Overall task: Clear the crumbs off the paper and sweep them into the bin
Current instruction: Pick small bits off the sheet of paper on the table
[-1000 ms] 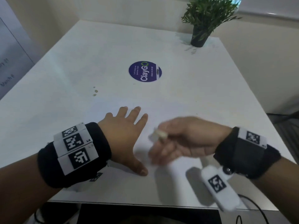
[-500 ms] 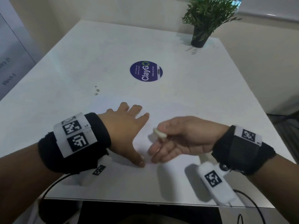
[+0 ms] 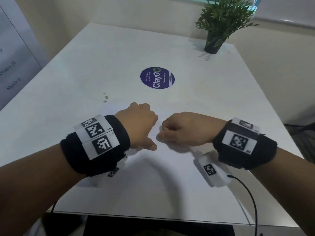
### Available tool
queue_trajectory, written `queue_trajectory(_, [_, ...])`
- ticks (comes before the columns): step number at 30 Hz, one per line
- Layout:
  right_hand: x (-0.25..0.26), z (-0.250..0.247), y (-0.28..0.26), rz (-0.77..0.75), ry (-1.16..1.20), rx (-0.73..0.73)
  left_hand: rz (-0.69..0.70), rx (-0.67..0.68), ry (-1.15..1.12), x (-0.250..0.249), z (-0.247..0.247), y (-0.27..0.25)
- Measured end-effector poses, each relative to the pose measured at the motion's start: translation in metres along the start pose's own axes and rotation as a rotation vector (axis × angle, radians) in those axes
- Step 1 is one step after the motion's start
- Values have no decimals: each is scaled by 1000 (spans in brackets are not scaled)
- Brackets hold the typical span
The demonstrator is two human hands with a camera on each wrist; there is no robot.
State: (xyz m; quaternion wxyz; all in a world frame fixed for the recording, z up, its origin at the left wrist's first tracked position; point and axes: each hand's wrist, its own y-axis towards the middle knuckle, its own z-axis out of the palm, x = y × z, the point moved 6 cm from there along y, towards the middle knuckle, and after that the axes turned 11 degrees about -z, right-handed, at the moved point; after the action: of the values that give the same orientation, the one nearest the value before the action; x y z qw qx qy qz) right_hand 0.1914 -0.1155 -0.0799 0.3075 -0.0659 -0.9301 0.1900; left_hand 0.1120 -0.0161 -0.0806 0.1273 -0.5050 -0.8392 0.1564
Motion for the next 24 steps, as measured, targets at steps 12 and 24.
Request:
queue_trajectory(12, [-19, -36, 10, 12, -353, -28, -18, 19, 4, 0, 2, 10])
queue_trajectory(24, [-17, -37, 17, -42, -392, -56, -5, 14, 26, 0, 5, 11])
